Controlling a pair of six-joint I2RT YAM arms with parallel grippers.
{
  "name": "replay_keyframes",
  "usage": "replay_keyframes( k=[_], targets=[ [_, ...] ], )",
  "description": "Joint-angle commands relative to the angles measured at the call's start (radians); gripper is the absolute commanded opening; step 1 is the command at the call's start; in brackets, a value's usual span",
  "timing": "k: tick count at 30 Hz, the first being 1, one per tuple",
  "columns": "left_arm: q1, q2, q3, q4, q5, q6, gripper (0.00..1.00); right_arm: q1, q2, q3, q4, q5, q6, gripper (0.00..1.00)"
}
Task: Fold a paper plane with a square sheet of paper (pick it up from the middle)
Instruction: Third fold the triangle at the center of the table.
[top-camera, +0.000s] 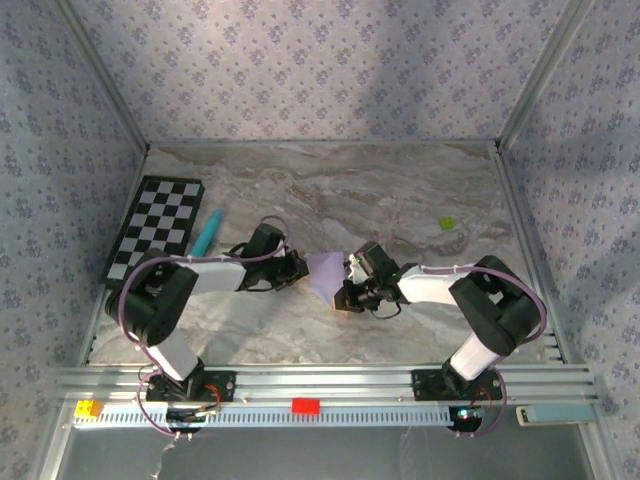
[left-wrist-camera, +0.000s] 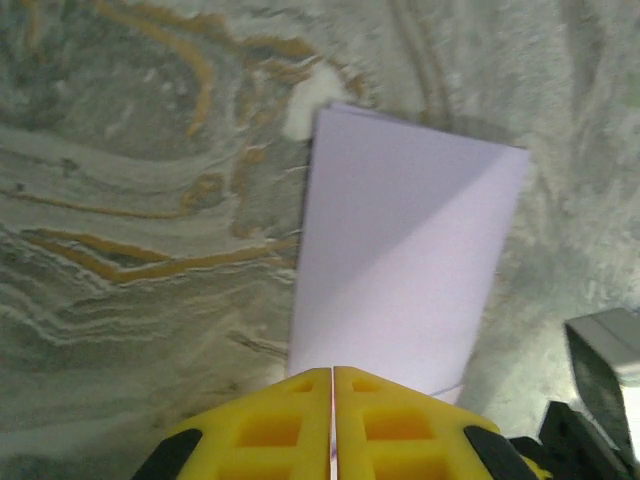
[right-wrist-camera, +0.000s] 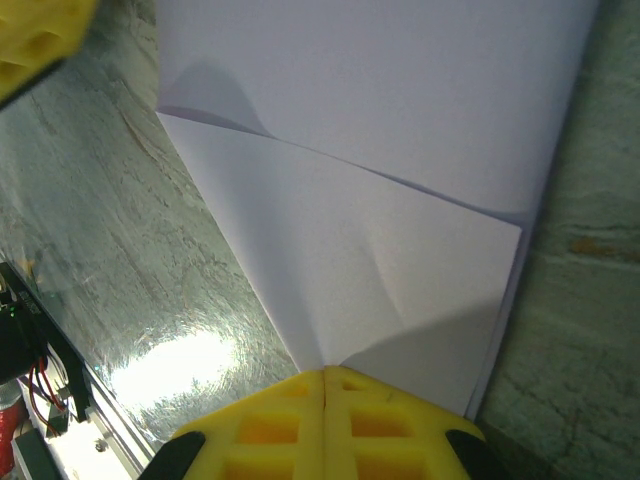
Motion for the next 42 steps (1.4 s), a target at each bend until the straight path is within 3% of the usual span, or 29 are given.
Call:
replay_keyframes(
  k=[1,7,12,16,29,36,42],
  targets=[
    [-0.037,-0.053,-0.012,0.001,-0.008,0.002,0.09,-0.012,0.017,-0.034,-0.137,0.072,-0.01,0.0],
    [-0.121,0.004,-0.019,0.039,-0.005,-0.026,0.07,-0.013,0.015,-0.032,-0.138,0.076,-0.007,0.0],
    [-0.125,0.066,-0.033,0.075,-0.019,-0.029,0.05,-0.012,0.014,-0.032,-0.14,0.076,-0.009,0.0],
    [-0.1,0.085,-0.046,0.057,-0.055,0.008,0.05,-0.015,0.012,-0.033,-0.143,0.075,-0.012,0.0],
    [0.021,0.05,-0.02,0.012,0.015,0.08,0.06,-0.02,0.004,-0.034,-0.144,0.069,-0.017,0.0],
    [-0.028,-0.067,0.02,-0.05,-0.006,0.065,0.09,-0.024,0.003,-0.023,-0.149,0.066,-0.025,0.0],
    [-0.105,-0.012,0.04,-0.019,0.01,0.057,0.08,-0.03,-0.012,-0.02,-0.153,0.066,-0.027,0.0]
  ],
)
